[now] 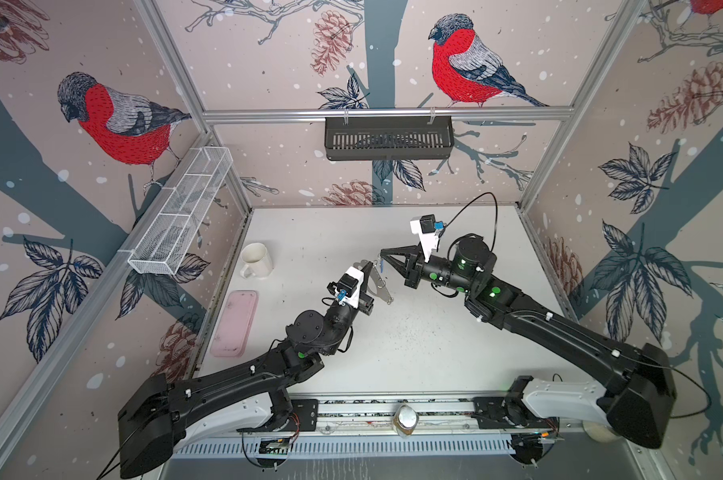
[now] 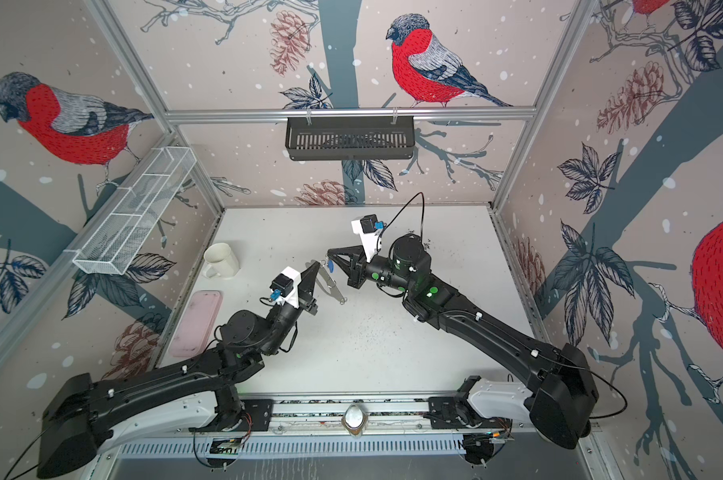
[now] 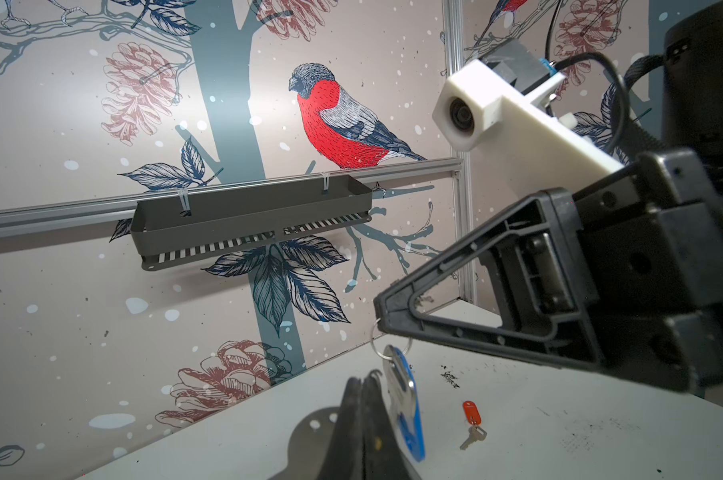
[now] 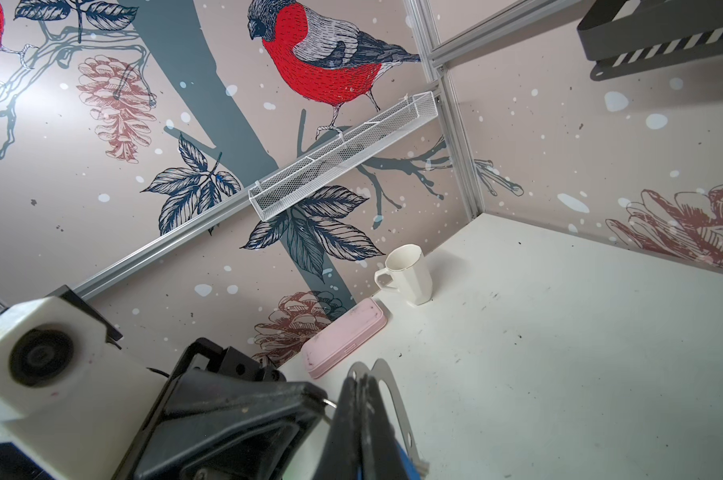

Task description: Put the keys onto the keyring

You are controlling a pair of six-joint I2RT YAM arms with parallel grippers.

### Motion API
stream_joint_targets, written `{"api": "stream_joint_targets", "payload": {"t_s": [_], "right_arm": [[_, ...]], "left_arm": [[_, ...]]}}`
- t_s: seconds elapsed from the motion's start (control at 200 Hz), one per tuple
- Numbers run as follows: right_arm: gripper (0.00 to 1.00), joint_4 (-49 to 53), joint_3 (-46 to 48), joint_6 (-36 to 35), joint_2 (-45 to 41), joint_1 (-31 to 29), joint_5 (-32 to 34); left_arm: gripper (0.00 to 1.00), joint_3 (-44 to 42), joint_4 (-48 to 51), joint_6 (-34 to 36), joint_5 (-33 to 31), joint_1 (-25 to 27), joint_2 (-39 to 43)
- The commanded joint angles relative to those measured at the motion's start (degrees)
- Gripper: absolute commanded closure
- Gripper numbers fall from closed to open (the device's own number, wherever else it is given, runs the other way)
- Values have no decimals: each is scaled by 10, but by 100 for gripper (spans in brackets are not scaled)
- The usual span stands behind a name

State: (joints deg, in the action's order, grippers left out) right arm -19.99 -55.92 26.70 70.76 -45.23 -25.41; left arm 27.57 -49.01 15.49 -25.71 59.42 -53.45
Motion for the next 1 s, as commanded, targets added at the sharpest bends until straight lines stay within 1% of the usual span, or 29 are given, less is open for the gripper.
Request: {"api": "stream_joint_targets", "payload": {"t_s": [0.0, 0.29, 0.996], "right_arm": [[100, -16, 0, -4, -2, -1, 1], [100, -14, 1, -3, 3, -3, -2], [100, -17, -2, -8, 5, -16, -15]], "left_arm": [[100, 4, -42, 16, -19, 4, -1], [100, 2, -52, 29, -29, 12, -4], [100, 3, -56, 36, -45, 17, -9]]}}
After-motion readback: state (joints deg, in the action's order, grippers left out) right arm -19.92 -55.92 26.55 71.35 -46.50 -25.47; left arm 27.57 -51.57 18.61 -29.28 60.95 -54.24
